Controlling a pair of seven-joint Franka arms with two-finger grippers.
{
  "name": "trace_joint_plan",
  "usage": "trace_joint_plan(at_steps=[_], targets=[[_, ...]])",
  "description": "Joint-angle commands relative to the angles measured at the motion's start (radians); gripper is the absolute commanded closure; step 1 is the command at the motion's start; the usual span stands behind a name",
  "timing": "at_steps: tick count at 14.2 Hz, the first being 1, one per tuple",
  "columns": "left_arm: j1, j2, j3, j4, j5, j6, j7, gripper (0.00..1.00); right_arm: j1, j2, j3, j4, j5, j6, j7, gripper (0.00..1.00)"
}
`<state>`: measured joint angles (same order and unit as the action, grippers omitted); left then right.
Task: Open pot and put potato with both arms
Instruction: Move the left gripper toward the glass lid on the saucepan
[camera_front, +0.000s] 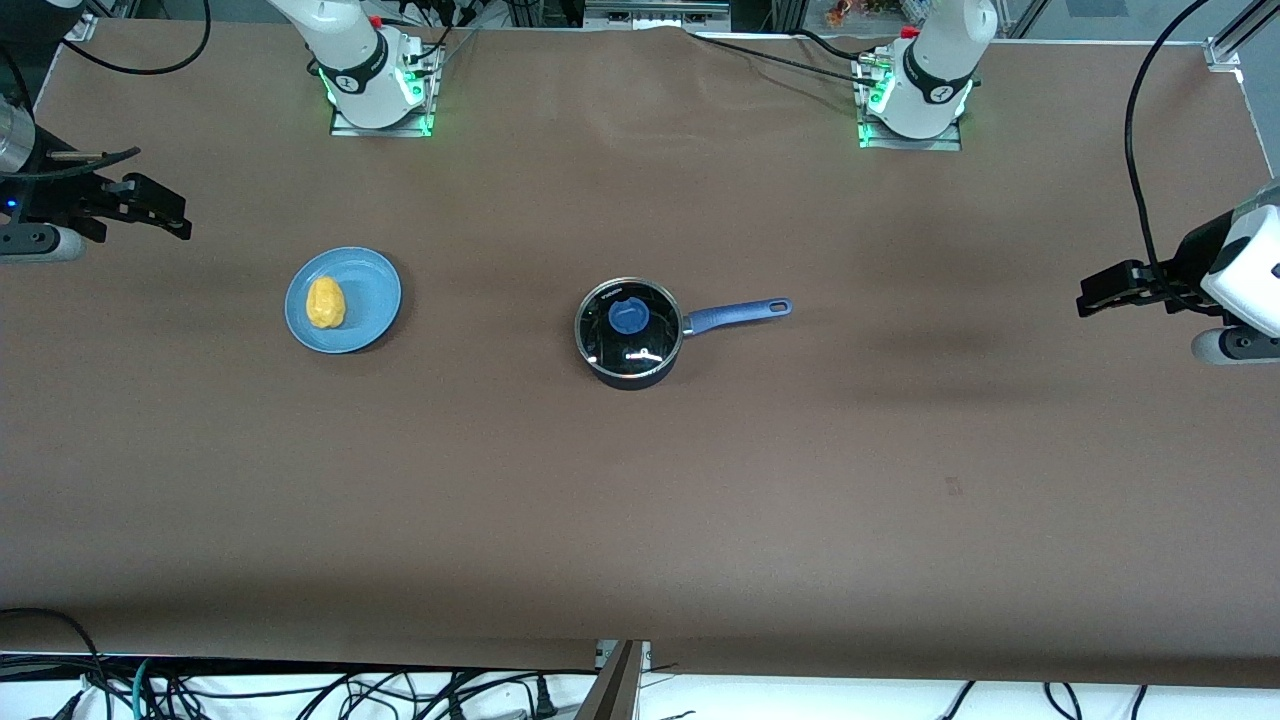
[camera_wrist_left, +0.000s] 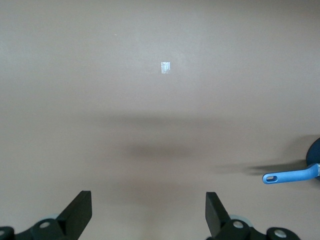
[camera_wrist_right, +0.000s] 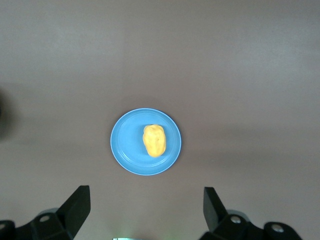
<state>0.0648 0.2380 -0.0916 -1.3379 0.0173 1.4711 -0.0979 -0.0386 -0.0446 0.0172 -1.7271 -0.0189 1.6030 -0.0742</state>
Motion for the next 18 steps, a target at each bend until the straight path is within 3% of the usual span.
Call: trace_joint_plan(at_steps=[1, 9, 12, 14, 18], targets=[[-0.003, -0.026, 0.007, -0.021, -0.023, -0.008, 0.026, 0.00, -0.012, 0.003, 0.013, 0.017, 0.002, -0.020, 0.014, 0.00], [-0.058, -0.017, -0.005, -0.024, -0.031, -0.002, -0.015, 0.00, -0.012, -0.001, 0.032, 0.017, 0.000, -0.051, 0.014, 0.00], [-0.143, 0.027, -0.008, -0.027, -0.157, 0.046, -0.191, 0.00, -0.012, -0.001, 0.032, 0.017, 0.002, -0.066, 0.014, 0.00], [-0.222, 0.067, -0.026, -0.027, -0.155, 0.121, -0.340, 0.00, -0.012, -0.003, 0.032, 0.017, 0.002, -0.077, 0.014, 0.00], [-0.330, 0.177, -0.128, -0.029, -0.119, 0.312, -0.644, 0.00, -0.012, -0.003, 0.032, 0.017, 0.004, -0.081, 0.014, 0.00]])
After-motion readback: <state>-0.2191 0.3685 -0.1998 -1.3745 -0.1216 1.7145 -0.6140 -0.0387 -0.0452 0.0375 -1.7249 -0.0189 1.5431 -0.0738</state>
